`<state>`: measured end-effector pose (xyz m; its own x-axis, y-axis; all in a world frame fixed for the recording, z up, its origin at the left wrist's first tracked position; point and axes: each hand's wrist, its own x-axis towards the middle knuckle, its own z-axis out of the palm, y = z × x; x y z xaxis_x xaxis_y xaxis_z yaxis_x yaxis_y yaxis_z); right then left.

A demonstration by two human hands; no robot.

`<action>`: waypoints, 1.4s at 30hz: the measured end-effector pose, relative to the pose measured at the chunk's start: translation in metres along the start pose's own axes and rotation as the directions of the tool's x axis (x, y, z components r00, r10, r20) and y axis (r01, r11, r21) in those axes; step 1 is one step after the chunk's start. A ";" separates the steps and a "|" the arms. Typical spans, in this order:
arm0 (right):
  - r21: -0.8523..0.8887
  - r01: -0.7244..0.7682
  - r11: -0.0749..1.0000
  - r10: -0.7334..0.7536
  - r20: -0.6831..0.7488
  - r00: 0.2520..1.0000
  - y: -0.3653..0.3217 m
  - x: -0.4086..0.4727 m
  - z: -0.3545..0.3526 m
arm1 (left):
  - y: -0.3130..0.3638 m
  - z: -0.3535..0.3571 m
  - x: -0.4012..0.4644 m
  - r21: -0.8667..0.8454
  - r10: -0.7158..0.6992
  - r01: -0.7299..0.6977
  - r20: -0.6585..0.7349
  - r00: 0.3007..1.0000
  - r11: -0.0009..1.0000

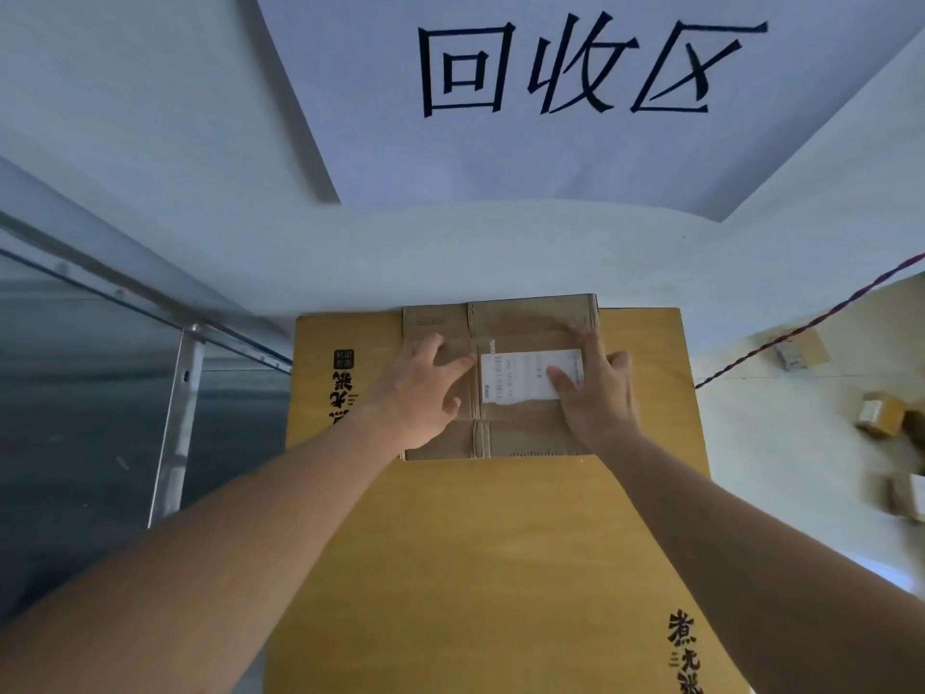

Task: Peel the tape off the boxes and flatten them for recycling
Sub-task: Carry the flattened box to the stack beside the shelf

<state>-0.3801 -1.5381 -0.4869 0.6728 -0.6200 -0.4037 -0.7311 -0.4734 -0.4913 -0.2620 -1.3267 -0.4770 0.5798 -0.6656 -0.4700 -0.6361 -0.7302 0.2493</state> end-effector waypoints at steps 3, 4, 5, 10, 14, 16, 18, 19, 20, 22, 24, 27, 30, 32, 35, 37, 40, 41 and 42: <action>-0.311 0.015 0.950 -0.033 -0.050 0.998 -0.007 -0.004 0.006 | 0.000 0.003 0.005 0.061 0.000 0.001 -0.014 1.000 0.998; -0.413 0.065 0.909 -0.094 -0.051 0.994 -0.010 -0.006 0.007 | 0.001 0.004 0.006 0.074 -0.005 0.006 -0.020 1.000 0.997; -0.475 0.127 0.871 -0.156 -0.022 0.988 -0.013 -0.007 0.009 | 0.003 0.004 0.008 0.082 -0.010 0.012 -0.028 1.000 0.997; -0.459 0.213 0.863 -0.110 0.240 0.964 -0.026 -0.005 0.010 | 0.010 0.001 0.013 0.067 -0.047 0.050 -0.036 0.998 0.997; -0.459 0.224 0.860 -0.086 0.303 0.949 -0.030 -0.002 0.007 | 0.007 -0.006 0.017 0.052 -0.056 0.057 -0.021 0.998 0.997; -0.470 0.220 0.855 -0.085 0.290 0.953 -0.030 -0.001 0.009 | 0.006 -0.009 0.019 0.053 -0.050 0.051 -0.011 0.999 0.997; -0.479 0.213 0.851 -0.082 0.279 0.957 -0.029 -0.002 0.012 | 0.007 -0.010 0.020 0.052 -0.053 0.054 -0.013 0.998 0.997; -0.484 0.213 0.849 -0.083 0.275 0.958 -0.029 -0.002 0.015 | 0.008 -0.009 0.020 0.054 -0.057 0.058 -0.020 0.998 0.997; -0.491 0.212 0.845 -0.084 0.269 0.959 -0.028 -0.003 0.017 | 0.009 -0.008 0.019 0.056 -0.061 0.062 -0.027 0.998 0.996; -0.509 0.209 0.835 -0.088 0.253 0.964 -0.026 -0.004 0.022 | 0.011 -0.005 0.018 0.062 -0.066 0.069 -0.043 0.997 0.996; -0.530 0.207 0.822 -0.088 0.241 0.967 -0.025 -0.004 0.025 | 0.013 -0.002 0.016 0.067 -0.071 0.074 -0.052 0.996 0.995; -0.534 0.205 0.820 -0.081 0.246 0.966 -0.025 -0.005 0.026 | 0.021 0.003 0.007 0.076 -0.098 0.101 -0.041 0.994 0.992; -0.543 0.229 0.808 -0.090 0.269 0.959 -0.023 -0.010 0.022 | 0.024 0.008 -0.007 0.085 -0.119 0.118 0.004 0.993 0.989; -0.573 0.252 0.780 -0.102 0.281 0.954 -0.023 -0.017 0.019 | 0.021 0.006 -0.019 0.084 -0.105 0.103 0.017 0.994 0.991; -0.587 0.292 0.755 -0.164 0.263 0.951 -0.027 -0.030 0.010 | 0.017 -0.004 -0.035 0.091 -0.042 0.046 -0.048 0.998 0.995; -0.540 0.341 0.769 -0.240 0.251 0.938 -0.031 -0.041 0.001 | 0.018 -0.015 -0.044 0.092 -0.014 0.023 -0.097 0.995 0.995; -0.459 0.400 0.793 -0.324 0.238 0.915 -0.041 -0.063 -0.019 | 0.026 -0.035 -0.059 0.073 0.003 0.009 -0.167 0.986 0.997; -0.439 0.419 0.795 -0.350 0.232 0.908 -0.045 -0.071 -0.026 | 0.029 -0.041 -0.066 0.073 0.011 0.003 -0.186 0.983 0.997; -0.424 0.442 0.791 -0.379 0.227 0.897 -0.049 -0.079 -0.033 | 0.032 -0.046 -0.074 0.070 0.015 -0.002 -0.197 0.980 0.998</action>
<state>-0.4016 -1.4868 -0.4055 0.9064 -0.2345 -0.3513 -0.3293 -0.9132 -0.2400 -0.3023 -1.3081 -0.3954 0.6587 -0.6941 -0.2904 -0.6711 -0.7165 0.1903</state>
